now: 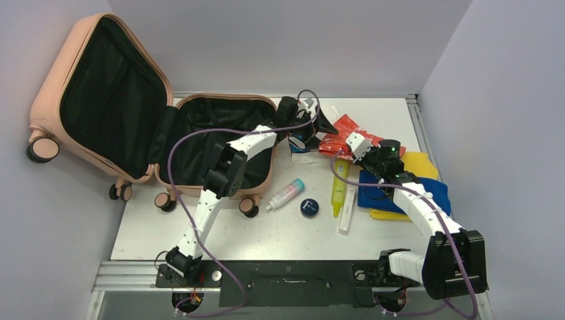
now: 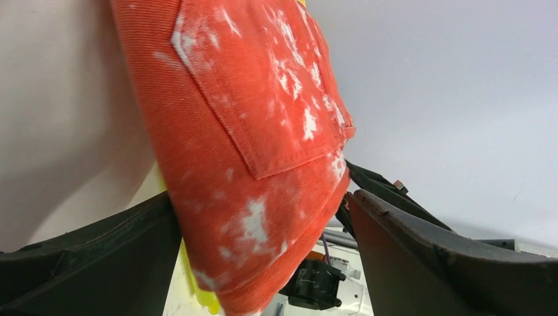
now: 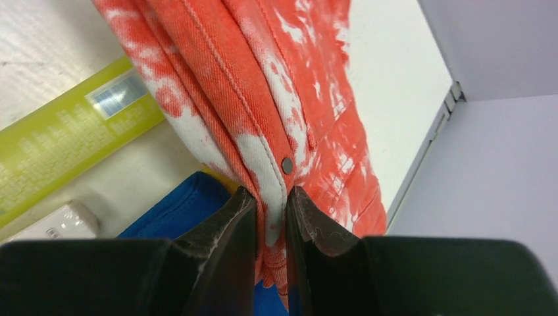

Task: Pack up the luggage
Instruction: Place the clothes in the luggage.

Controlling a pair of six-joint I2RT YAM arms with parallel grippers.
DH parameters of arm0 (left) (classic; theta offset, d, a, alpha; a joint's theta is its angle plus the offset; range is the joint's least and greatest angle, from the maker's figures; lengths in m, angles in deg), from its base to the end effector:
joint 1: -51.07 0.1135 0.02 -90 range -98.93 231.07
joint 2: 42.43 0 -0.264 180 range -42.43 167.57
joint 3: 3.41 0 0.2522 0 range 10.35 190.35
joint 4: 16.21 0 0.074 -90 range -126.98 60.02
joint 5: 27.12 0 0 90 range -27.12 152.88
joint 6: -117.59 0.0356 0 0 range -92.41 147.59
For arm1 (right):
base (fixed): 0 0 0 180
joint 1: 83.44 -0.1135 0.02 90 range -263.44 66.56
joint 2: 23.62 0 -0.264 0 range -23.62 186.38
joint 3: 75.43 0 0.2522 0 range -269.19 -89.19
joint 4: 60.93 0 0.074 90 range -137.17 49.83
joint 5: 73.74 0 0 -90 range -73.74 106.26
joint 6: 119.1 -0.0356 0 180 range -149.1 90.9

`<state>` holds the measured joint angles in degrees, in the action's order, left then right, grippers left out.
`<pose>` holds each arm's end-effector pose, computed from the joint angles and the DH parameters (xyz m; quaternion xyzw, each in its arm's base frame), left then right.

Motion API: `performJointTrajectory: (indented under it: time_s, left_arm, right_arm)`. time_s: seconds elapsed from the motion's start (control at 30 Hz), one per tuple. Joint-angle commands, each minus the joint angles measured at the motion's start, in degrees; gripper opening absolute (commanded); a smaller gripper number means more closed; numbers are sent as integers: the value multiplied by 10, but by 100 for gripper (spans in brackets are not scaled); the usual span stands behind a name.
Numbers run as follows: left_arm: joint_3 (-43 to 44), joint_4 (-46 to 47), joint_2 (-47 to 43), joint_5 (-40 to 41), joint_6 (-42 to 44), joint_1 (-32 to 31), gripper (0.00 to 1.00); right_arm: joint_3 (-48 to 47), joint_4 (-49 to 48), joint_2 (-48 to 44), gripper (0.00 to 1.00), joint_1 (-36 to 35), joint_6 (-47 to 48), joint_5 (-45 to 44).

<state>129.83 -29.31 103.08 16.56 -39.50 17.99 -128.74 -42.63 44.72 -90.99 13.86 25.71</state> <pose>0.4662 -0.3344 0.1672 -0.0262 0.8045 -0.5902 0.0604 0.2543 0.0396 0.2335 -0.4096 0.7767 -0.0748 0.4727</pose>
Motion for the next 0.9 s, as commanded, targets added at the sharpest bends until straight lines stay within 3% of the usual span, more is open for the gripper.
performJointTrajectory:
  time_s: [0.0,0.2,0.27,0.37,0.47,0.5,0.57,0.73,0.87]
  left_arm:
    - [4,65,19,-22,-19,-13,96]
    - [6,73,34,-27,-24,-26,96]
    - [5,81,38,-29,-29,-30,96]
    - [3,88,46,-27,-35,-34,96]
    - [4,93,53,-26,-38,-37,97]
    - [4,95,54,-26,-39,-37,98]
    - [4,98,56,-25,-40,-37,100]
    - [7,102,56,-22,-37,-37,84]
    - [21,89,54,-17,-22,-37,68]
  right_arm:
    - [5,13,-26,5,-2,25,74]
    - [30,19,-24,10,-2,53,77]
    - [32,32,-24,29,-2,67,81]
    - [31,55,-30,77,-2,81,88]
    - [14,85,-38,98,0,74,94]
    - [2,108,-38,100,1,65,98]
    - [-36,148,-32,93,14,33,124]
    - [-194,262,37,91,142,-108,281]
    - [-247,306,99,92,268,-205,369]
